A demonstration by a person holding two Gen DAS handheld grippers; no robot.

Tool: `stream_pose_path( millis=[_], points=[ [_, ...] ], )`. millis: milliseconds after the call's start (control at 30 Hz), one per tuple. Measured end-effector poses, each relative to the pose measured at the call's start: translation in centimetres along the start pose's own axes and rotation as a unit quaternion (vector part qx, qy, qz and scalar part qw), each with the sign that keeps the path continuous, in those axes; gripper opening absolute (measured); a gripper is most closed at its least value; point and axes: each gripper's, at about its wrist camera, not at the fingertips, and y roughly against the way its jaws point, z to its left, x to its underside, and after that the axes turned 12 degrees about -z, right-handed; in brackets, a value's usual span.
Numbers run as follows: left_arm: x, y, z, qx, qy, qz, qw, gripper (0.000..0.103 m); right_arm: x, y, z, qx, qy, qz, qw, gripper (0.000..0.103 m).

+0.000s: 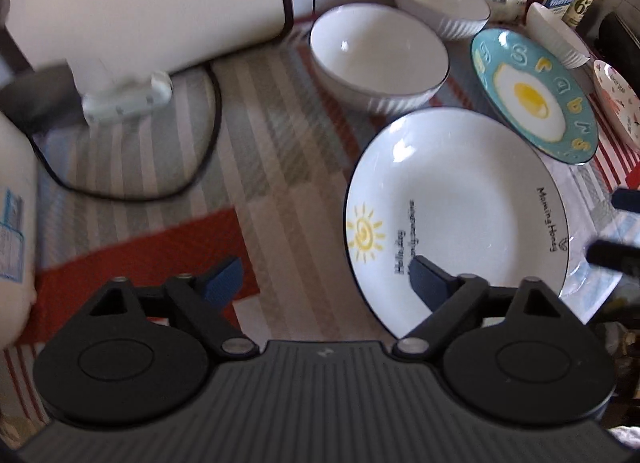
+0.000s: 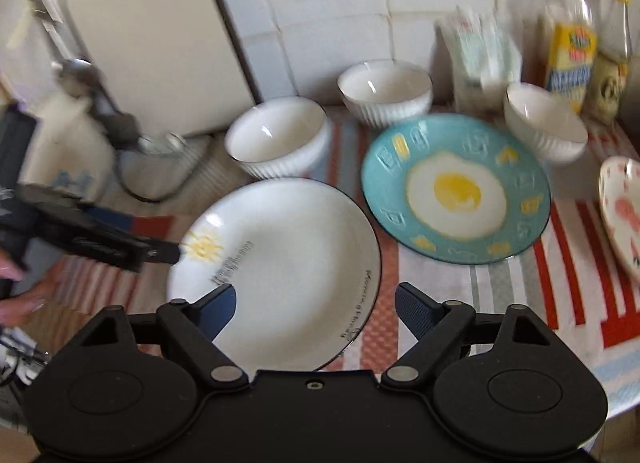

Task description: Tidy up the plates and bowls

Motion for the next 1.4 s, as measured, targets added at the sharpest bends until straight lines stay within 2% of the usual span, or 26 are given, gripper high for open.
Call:
stream_pose_path(
  millis=[67, 133, 167, 200, 300, 433, 467, 500, 567, 633, 700, 800, 1033, 1400],
  points=[
    [0.3, -0.6, 0.5, 0.016, 0.015, 0.010, 0.9997, 0.076, 0.1, -1.2, -0.4, 0.013, -0.015, 0.006, 1.000, 0.087],
    [0.5, -1.4, 0.9, 0.016, 0.026, 0.013, 0.9995, 0.060, 0.3, -2.1, -1.1, 0.012, -0.042, 0.017, 0.999, 0.087],
    [0.5, -1.8, 1.0, 0.015, 0.029, 0.012, 0.9994, 0.058, 0.5, -2.6, -1.5, 0.011, -0.055, 0.023, 0.998, 0.086],
    [0.5, -2.2, 1.1, 0.016, 0.031, 0.008, 0.9994, 0.050, 0.7, -2.9, -1.8, 0.009, -0.067, 0.029, 0.997, 0.084],
    [0.3, -3.5, 1.7, 0.059, 0.056, 0.012, 0.9966, 0.031, 1.4, -3.8, -2.5, 0.011, -0.085, 0.037, 0.996, 0.073],
    [0.1, -4.3, 1.7, 0.088, 0.077, 0.011, 0.9931, 0.016, 1.5, -4.5, -4.1, 0.002, -0.102, 0.042, 0.994, 0.062],
    [0.2, -4.3, 1.6, 0.091, 0.084, 0.011, 0.9923, 0.016, 1.5, -4.6, -4.5, -0.004, -0.108, 0.046, 0.993, 0.053],
    [0.3, -4.3, 1.4, 0.086, 0.088, 0.006, 0.9923, 0.017, 1.6, -4.8, -4.9, -0.009, -0.112, 0.052, 0.992, 0.050],
    [0.6, -4.1, 1.2, 0.082, 0.090, -0.003, 0.9926, 0.017, 2.1, -5.6, -5.3, -0.026, -0.128, 0.081, 0.988, 0.029],
    [0.6, -4.2, 1.5, 0.083, 0.106, -0.004, 0.9908, 0.016, 2.9, -6.2, -5.4, -0.037, -0.136, 0.103, 0.985, 0.022],
    [0.9, -4.0, 1.6, 0.081, 0.120, -0.004, 0.9895, 0.017, 3.4, -6.1, -5.4, -0.038, -0.139, 0.093, 0.985, 0.021],
    [0.9, -3.8, 1.0, 0.068, 0.108, -0.009, 0.9917, 0.018, 3.5, -5.7, -5.4, -0.038, -0.150, 0.085, 0.984, 0.018],
    [2.5, -2.6, -0.3, 0.070, 0.119, -0.012, 0.9904, 0.018, 4.0, -3.1, -5.1, -0.036, -0.126, 0.078, 0.988, 0.019],
    [4.1, -1.4, -5.1, 0.091, 0.088, 0.000, 0.9919, 0.018, 5.5, 1.2, -7.9, -0.032, -0.118, 0.067, 0.990, 0.019]
  ],
)
